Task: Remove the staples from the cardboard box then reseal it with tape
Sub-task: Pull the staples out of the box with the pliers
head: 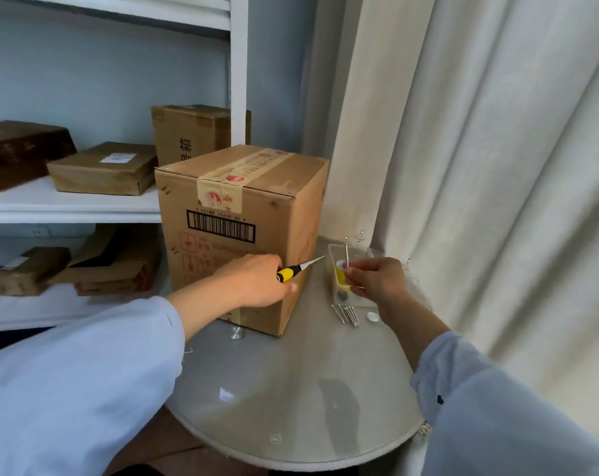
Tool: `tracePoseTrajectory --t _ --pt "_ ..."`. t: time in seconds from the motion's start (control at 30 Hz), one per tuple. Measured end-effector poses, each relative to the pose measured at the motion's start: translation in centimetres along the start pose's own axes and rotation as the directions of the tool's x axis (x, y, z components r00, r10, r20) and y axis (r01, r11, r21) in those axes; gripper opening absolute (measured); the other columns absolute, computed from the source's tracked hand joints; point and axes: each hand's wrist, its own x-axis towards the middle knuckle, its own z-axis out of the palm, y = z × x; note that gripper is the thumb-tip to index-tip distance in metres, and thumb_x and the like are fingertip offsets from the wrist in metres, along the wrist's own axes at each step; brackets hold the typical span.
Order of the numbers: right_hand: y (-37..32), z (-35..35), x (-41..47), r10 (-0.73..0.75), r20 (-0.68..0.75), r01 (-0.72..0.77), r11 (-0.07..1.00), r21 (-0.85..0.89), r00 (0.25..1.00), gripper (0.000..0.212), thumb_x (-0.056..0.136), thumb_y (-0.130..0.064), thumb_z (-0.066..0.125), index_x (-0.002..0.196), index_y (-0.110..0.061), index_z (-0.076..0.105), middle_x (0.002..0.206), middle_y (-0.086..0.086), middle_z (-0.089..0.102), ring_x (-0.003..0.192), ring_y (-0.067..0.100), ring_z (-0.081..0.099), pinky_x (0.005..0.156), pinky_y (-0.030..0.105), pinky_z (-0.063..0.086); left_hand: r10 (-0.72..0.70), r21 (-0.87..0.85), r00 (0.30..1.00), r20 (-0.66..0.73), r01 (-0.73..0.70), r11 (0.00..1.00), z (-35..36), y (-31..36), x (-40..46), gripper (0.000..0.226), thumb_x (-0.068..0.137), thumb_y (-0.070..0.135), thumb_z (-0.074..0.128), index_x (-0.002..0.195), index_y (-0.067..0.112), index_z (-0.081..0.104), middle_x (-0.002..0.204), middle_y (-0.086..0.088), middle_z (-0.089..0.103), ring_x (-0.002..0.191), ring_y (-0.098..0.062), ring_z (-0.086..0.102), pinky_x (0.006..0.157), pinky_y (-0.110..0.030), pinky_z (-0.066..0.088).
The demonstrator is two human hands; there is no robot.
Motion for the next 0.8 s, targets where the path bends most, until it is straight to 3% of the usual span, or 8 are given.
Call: tracePoseTrajectory --t 0.1,0.17,0.3,0.37,0.5,0.67,0.8 --pt "3.6 0.3 0.7 0.089 -0.001 -0.088 0.985 -0.15 0.996 0.022 0.081 -0.001 0.069 0.06 -0.007 0.065 0.059 0.01 0.059 0.053 0.019 0.052 0.056 0.027 0.05 -0.013 0.037 0.998 0.061 0.01 0.999 2.3 0.1 0.8 0.031 0.089 0.051 0.052 0.094 0.021 0.048 0.091 0.0 0.054 0.086 -0.021 0.055 0.063 -0.029 0.039" --pt "5.7 0.6 1.1 0.167 -0.017 -0.167 0.961 -0.219 0.986 0.026 0.078 -0.005 0.073 0.055 -0.011 0.063 0.054 0.007 0.06 0.054 0.022 0.056 0.066 0.035 0.054 -0.038 0.05 0.992 0.123 0.032 0.998 4.0 0.2 1.3 0.031 0.089 0.049 0.053 0.097 0.02 0.049 0.094 -0.002 0.054 0.087 -0.022 0.054 0.063 -0.028 0.039" --pt "9.7 1.0 1.5 0.274 -0.024 -0.264 0.896 -0.358 0.961 0.02 0.075 -0.018 0.076 0.06 -0.012 0.065 0.057 0.006 0.064 0.053 0.021 0.06 0.068 0.035 0.057 -0.077 0.055 0.974 0.214 0.066 0.996 6.4 0.7 2.1 0.033 0.091 0.044 0.052 0.106 0.014 0.053 0.101 -0.006 0.054 0.082 -0.023 0.051 0.057 -0.026 0.037" --pt "11.4 1.4 1.8 0.28 -0.035 -0.267 0.866 -0.423 0.959 0.023 0.065 -0.031 0.076 0.063 -0.012 0.065 0.071 0.013 0.07 0.069 0.032 0.067 0.075 0.041 0.059 -0.079 0.067 0.963 0.258 0.064 0.996 7.0 1.0 2.2 0.035 0.094 0.042 0.049 0.111 0.012 0.053 0.1 -0.006 0.053 0.076 -0.022 0.05 0.05 -0.024 0.034" --pt "14.1 2.1 4.2 0.259 -0.04 -0.245 0.838 -0.488 0.965 0.032 0.055 -0.041 0.065 0.073 -0.015 0.062 0.085 0.017 0.07 0.082 0.035 0.069 0.076 0.046 0.059 -0.101 0.131 0.947 0.305 0.063 0.989 8.0 1.4 2.7 0.04 0.095 0.041 0.046 0.12 0.01 0.052 0.12 -0.009 0.056 0.099 -0.026 0.058 0.066 -0.024 0.039" --pt "12.4 2.8 4.2 0.235 -0.087 -0.244 0.805 -0.541 0.968 0.037 0.064 -0.043 0.066 0.087 -0.014 0.064 0.09 0.015 0.07 0.084 0.032 0.069 0.08 0.039 0.057 -0.11 0.174 0.945 0.308 0.057 0.983 8.5 1.8 2.9 0.033 0.094 0.034 0.046 0.115 0.011 0.056 0.111 -0.01 0.059 0.078 -0.023 0.051 0.047 -0.022 0.034" --pt "12.2 2.9 4.5 0.218 -0.13 -0.253 0.806 -0.535 0.967 0.035 0.071 -0.038 0.066 0.096 -0.013 0.063 0.094 0.015 0.069 0.09 0.031 0.067 0.082 0.036 0.054 -0.101 0.182 0.931 0.351 0.038 0.983 9.0 1.9 2.9 0.025 0.093 0.033 0.047 0.104 0.012 0.056 0.088 -0.005 0.054 0.067 -0.019 0.051 0.048 -0.022 0.036"
